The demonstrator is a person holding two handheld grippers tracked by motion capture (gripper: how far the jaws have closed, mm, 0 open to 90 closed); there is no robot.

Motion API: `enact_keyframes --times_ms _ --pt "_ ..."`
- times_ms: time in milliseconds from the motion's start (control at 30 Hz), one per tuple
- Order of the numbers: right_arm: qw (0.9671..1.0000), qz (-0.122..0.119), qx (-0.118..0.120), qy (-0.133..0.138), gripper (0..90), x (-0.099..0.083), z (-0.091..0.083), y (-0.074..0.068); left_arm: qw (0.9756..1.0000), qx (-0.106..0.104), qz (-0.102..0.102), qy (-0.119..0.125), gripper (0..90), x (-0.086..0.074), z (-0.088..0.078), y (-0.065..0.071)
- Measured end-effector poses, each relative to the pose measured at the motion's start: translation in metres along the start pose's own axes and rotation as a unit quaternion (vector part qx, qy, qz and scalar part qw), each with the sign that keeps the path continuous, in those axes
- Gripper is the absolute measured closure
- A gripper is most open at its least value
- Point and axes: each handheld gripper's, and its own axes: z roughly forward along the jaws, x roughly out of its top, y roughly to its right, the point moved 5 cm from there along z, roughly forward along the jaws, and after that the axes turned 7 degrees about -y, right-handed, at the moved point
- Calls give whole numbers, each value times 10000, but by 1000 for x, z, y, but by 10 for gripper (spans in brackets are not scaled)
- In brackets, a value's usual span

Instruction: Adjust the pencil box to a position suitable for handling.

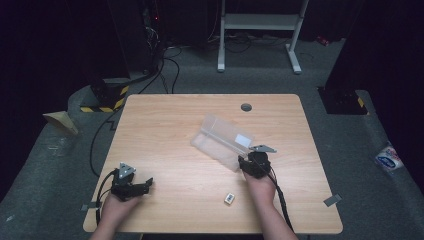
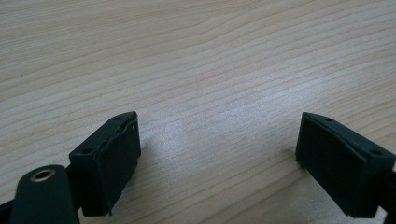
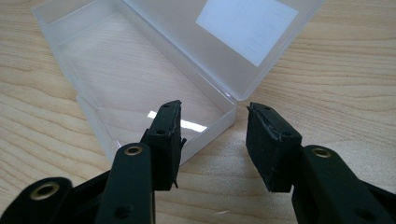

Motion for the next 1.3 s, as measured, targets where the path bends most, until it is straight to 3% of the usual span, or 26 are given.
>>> enact_keyframes --times_ms 633,933,1067,1167,1300 --pt "9991 -114 -403 15 610 4 -9 31 10000 3 35 -12 143 0 0 -1" --pt "9996 -24 -240 128 610 4 -16 29 10000 -8 64 -21 143 0 0 -1" --pt "9999 -32 -117 -47 695 1 -8 24 10000 -8 50 -9 143 0 0 -1" --pt "9997 -63 -152 -158 746 -1 -3 24 10000 -9 48 -7 143 0 0 -1" --pt "9998 -31 -157 -144 789 0 -1 24 10000 -9 51 -8 143 0 0 -1"
